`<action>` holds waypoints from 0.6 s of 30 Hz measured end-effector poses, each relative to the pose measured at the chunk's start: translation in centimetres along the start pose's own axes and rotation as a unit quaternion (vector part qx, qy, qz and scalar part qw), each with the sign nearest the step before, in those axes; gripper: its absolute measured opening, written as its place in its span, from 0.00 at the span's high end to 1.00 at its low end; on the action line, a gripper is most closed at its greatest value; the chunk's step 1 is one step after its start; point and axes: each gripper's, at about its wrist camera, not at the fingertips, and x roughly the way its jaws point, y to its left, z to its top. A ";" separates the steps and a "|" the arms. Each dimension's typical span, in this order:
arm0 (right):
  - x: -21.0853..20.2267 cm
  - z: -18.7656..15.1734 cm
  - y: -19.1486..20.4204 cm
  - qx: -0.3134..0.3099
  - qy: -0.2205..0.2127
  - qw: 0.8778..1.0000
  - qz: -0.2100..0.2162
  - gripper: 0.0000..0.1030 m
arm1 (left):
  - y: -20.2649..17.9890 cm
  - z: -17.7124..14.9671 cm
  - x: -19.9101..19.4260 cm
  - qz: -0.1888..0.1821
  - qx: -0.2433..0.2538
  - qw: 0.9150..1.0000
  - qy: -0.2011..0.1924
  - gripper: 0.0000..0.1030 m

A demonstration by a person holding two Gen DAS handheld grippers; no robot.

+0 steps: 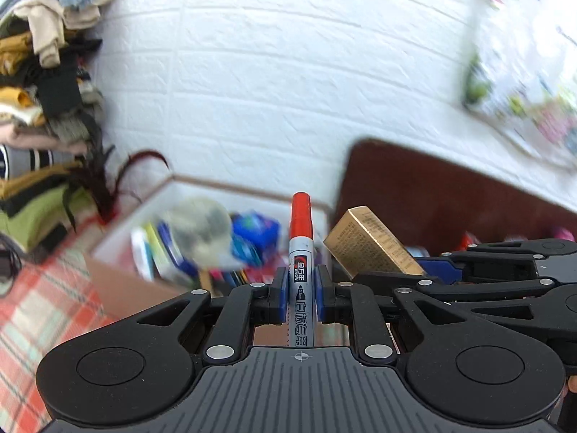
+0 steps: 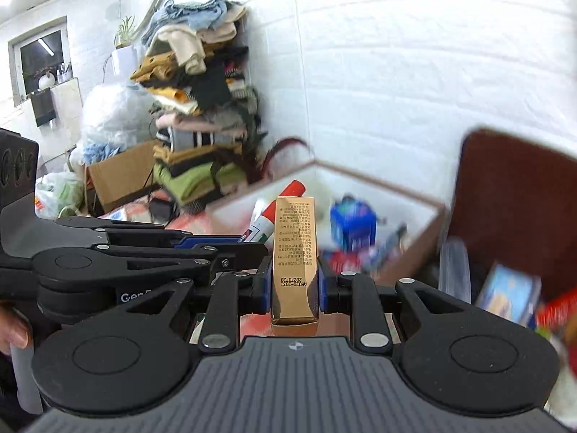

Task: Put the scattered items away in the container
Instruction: 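Release white marker into box with left tool while right tool releases gold box there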

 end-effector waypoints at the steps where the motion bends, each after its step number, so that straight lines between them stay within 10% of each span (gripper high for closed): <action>1: 0.9 0.9 -0.1 -0.002 -0.002 1.000 -0.003 0.74 | 0.6 0.9 0.6 0.003 -0.003 1.000 -0.004 0.90; 9: 8.4 4.7 -1.9 0.006 -0.005 1.000 -0.017 0.73 | 5.0 4.1 7.2 0.034 -0.022 0.999 0.001 0.86; 14: 12.7 3.4 -3.5 0.007 0.019 0.999 -0.045 0.60 | 7.3 2.2 10.9 0.105 -0.040 0.993 0.032 0.11; 18: 13.5 1.7 -4.8 0.003 0.028 0.998 -0.054 0.33 | 9.0 0.3 11.5 0.101 -0.051 0.993 0.036 0.07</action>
